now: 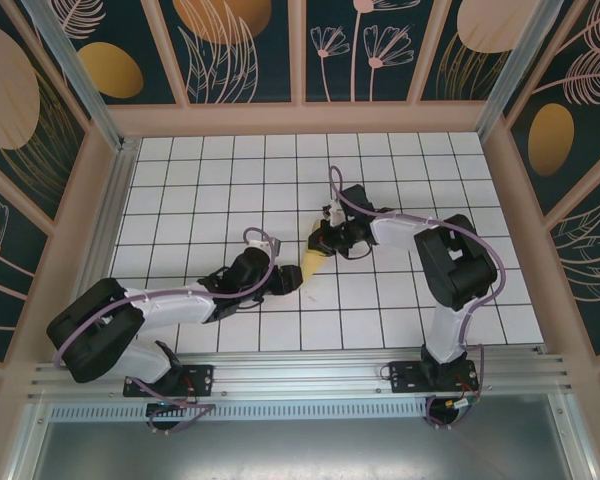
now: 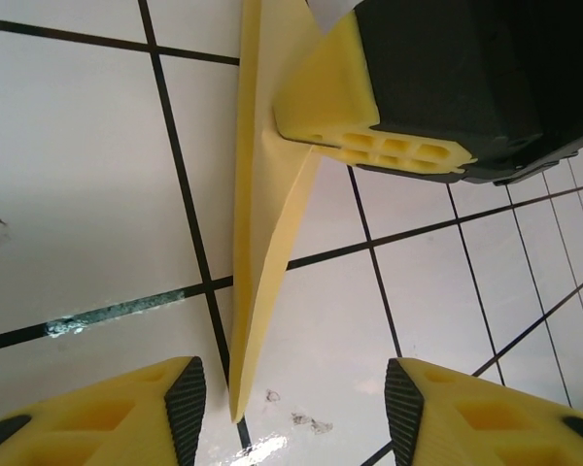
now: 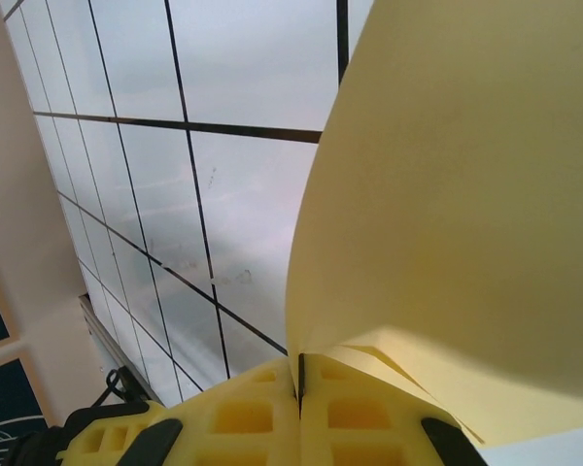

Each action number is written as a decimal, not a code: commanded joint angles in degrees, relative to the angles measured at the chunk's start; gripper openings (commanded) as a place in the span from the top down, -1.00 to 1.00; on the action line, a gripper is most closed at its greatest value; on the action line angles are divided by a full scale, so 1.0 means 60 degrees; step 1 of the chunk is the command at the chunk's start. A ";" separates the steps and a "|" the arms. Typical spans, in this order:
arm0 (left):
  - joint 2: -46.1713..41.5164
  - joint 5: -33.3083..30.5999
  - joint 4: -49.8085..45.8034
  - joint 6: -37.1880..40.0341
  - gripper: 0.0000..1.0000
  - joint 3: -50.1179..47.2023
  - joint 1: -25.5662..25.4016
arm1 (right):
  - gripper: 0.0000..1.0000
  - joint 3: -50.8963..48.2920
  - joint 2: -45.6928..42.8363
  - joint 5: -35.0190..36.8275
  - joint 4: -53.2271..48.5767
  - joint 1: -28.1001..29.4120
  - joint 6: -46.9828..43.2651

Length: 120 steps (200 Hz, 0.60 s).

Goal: Fold a paper plane with a square sheet of paper (pick it up from the middle)
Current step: Fold the wing for the fifth time at the center of the table.

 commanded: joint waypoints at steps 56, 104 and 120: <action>0.0824 0.0467 0.1905 -0.1295 0.20 -0.0067 0.0152 | 1.00 -0.1863 -0.0931 -0.1338 0.2878 -0.0471 -0.0522; 0.1578 0.1161 0.3154 -0.3128 0.58 -0.0178 0.0847 | 1.00 -0.2468 -0.1252 -0.2221 0.3443 -0.0708 -0.1131; 0.1908 0.1477 0.3188 -0.3261 0.62 0.0114 0.0856 | 1.00 -0.2635 -0.1422 -0.2435 0.3557 -0.0708 -0.1353</action>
